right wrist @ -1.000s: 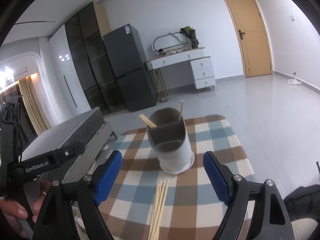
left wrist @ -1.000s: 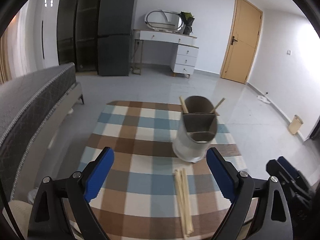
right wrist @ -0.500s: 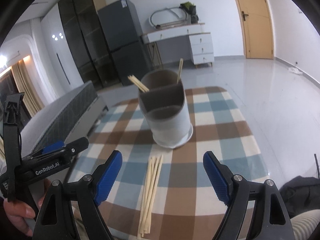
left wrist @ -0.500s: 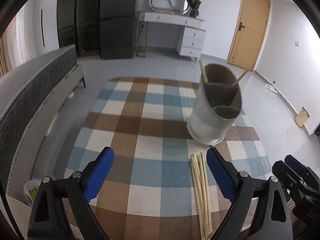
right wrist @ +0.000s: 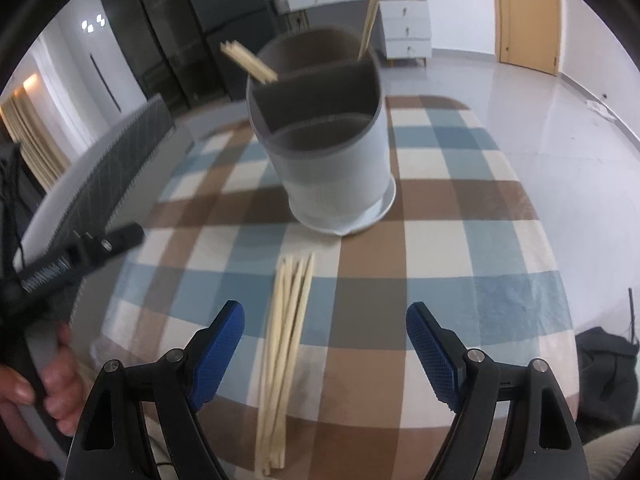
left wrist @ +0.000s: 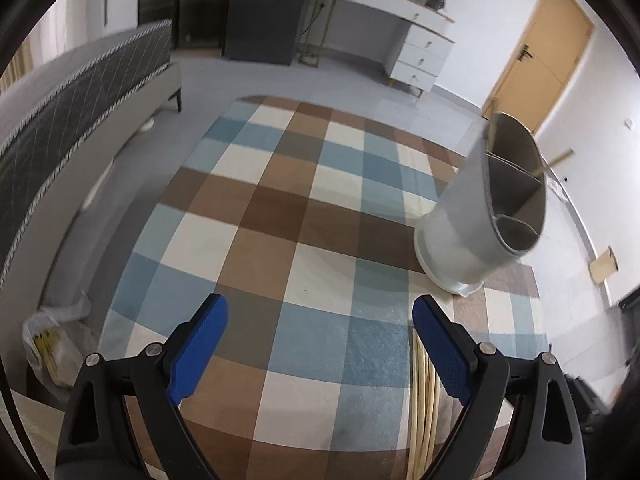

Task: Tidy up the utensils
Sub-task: 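Move both open grippers back toward the remaining chopsticks, then lower the right gripper onto the wooden chopsticks and pinch one chopstick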

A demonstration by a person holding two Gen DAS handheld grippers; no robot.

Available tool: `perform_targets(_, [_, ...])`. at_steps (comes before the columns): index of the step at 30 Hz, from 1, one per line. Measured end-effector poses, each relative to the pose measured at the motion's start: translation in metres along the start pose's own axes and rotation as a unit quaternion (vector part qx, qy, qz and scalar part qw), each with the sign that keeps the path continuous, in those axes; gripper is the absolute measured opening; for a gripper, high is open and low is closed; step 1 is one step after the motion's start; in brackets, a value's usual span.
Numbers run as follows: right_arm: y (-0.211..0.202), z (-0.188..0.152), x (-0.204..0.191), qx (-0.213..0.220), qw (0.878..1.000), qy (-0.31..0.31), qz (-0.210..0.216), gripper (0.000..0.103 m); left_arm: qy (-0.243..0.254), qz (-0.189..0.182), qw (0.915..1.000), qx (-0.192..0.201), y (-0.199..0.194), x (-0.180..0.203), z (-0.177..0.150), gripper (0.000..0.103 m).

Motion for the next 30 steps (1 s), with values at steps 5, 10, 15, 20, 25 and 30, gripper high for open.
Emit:
perform_targets(5, [0.028, 0.011, -0.006, -0.029, 0.999, -0.019, -0.007, 0.078, -0.035, -0.005, 0.9993, -0.012, 0.006, -0.013, 0.006, 0.091])
perform_targets(10, [0.056, 0.017, -0.017, -0.065, 0.996, -0.057, -0.026, 0.059, -0.045, -0.005, 0.9989, -0.012, 0.007, -0.018, 0.009, 0.091])
perform_targets(15, [0.074, 0.017, -0.029, -0.092, 0.991, -0.088, -0.034, 0.045, -0.054, -0.009, 0.9984, -0.014, 0.007, -0.021, 0.013, 0.091])
perform_targets(20, [0.076, 0.015, -0.035, -0.097, 0.988, -0.113, -0.049, 0.032, -0.068, -0.014, 0.9974, -0.018, 0.008, -0.026, 0.014, 0.091])
perform_targets(25, [0.077, 0.012, -0.034, -0.108, 0.986, -0.122, -0.047, 0.027, -0.078, -0.019, 0.9965, -0.024, 0.009, -0.029, 0.015, 0.091])
perform_targets(30, [0.077, 0.015, -0.034, -0.11, 0.985, -0.127, -0.05, 0.027, -0.08, -0.019, 0.9963, -0.024, 0.01, -0.029, 0.016, 0.091])
Point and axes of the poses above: each gripper's, at about its wrist camera, not at the fingertips, and y roughly the way its jaws point, x to its right, z to its top, the point moved 1 cm from there along y, roughly the way its jaws point, and after that the axes turned 7 degrees about -z, right-handed, at the moved point
